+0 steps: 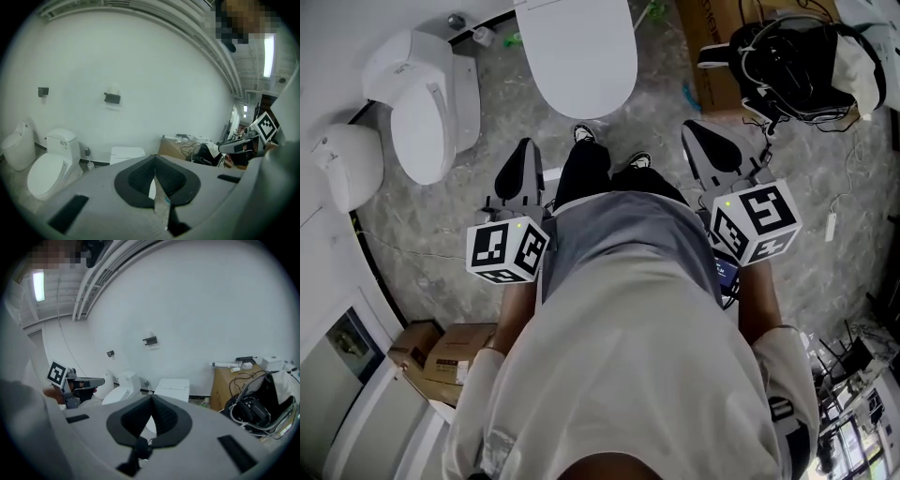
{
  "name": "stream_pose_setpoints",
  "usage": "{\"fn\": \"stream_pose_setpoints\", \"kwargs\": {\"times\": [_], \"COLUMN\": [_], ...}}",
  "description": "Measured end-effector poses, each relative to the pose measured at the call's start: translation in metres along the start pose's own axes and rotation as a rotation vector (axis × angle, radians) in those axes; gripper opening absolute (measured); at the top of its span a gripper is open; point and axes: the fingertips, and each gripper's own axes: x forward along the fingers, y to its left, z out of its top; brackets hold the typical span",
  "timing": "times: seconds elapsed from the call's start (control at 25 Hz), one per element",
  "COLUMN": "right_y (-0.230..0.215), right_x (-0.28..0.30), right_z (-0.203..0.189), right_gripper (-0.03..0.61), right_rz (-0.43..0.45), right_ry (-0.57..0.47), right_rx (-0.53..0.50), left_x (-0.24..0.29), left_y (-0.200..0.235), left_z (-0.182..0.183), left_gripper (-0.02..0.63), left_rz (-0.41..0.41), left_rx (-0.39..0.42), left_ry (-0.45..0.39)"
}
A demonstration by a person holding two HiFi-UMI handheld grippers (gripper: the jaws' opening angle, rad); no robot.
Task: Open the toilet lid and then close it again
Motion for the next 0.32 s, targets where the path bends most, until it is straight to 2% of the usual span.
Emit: {"fn": "stream_pose_setpoints", "kwargs": {"times": [0.32], "right_y": [-0.0010], "right_x": [-0.0013], "right_z": [0.0009], "right_gripper": [0.009], "right_rz": [-0.004], "right_ry": [0.006], "right_rx": [-0.014], "left_x": [0.0020], "left_y": [0.0004], "left_z": [-0.0010], "left_gripper": [0.008], "left_rz": [0.012], "left_rx": [-0.018], "left_ry": [-0.006]}}
